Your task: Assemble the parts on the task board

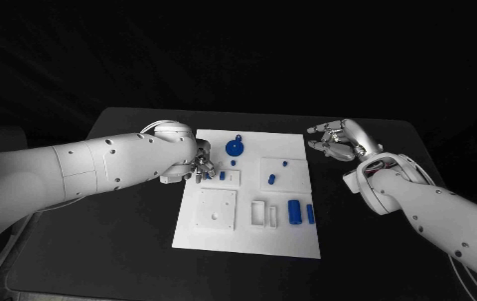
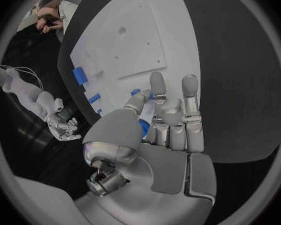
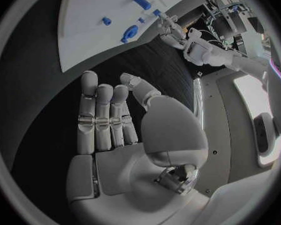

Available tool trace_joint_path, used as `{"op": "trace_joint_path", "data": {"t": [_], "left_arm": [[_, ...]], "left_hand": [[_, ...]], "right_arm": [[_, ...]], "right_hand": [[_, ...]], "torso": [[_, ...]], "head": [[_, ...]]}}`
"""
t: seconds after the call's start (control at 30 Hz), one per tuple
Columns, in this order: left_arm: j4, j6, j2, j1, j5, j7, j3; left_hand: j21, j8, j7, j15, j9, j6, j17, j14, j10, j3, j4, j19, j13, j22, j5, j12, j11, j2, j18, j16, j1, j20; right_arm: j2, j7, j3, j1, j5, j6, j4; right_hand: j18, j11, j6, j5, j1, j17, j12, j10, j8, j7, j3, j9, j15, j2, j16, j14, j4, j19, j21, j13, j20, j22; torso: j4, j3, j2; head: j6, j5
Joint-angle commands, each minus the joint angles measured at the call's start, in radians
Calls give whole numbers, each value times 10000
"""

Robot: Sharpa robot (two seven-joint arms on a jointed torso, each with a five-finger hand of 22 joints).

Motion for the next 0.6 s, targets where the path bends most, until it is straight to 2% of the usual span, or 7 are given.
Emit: {"op": "trace_joint_path", "data": {"t": [0.03,0.3,0.6], "left_arm": [[-48,99,67,-95,1,39,-21],[-144,66,141,-175,-19,44,-20],[-156,42,202,-196,-5,58,-20]], "left_hand": [[-31,37,-771,-10,-14,843,-9,64,203,779,-743,87,13,171,-40,-34,-26,37,-9,-46,93,-9],[-35,41,-770,-11,-5,830,1,72,203,769,-740,92,15,170,-64,-33,-26,48,-6,-48,94,-8],[-49,58,-771,-9,16,803,6,79,207,712,-723,104,20,167,-137,-29,-27,56,-2,-57,77,-3]], "right_arm": [[9,85,4,0,39,135,5],[6,87,4,0,40,143,7],[19,96,4,0,44,159,9]], "right_hand": [[167,-8,12,42,-30,-15,36,21,-1,41,47,-12,-31,-43,40,-6,-9,88,-37,-5,-11,10],[167,-8,12,42,-30,-15,36,21,-1,41,47,-12,-31,-43,40,-6,-9,88,-37,-5,-11,10],[167,-8,12,42,-30,-15,36,21,-1,41,47,-12,-31,-43,40,-6,-9,88,-37,-5,-11,10]], "torso": [[-10,1,7],[-1,0,2],[3,-1,0]], "head": [[-5,-17],[-16,-45],[-19,-55]]}}
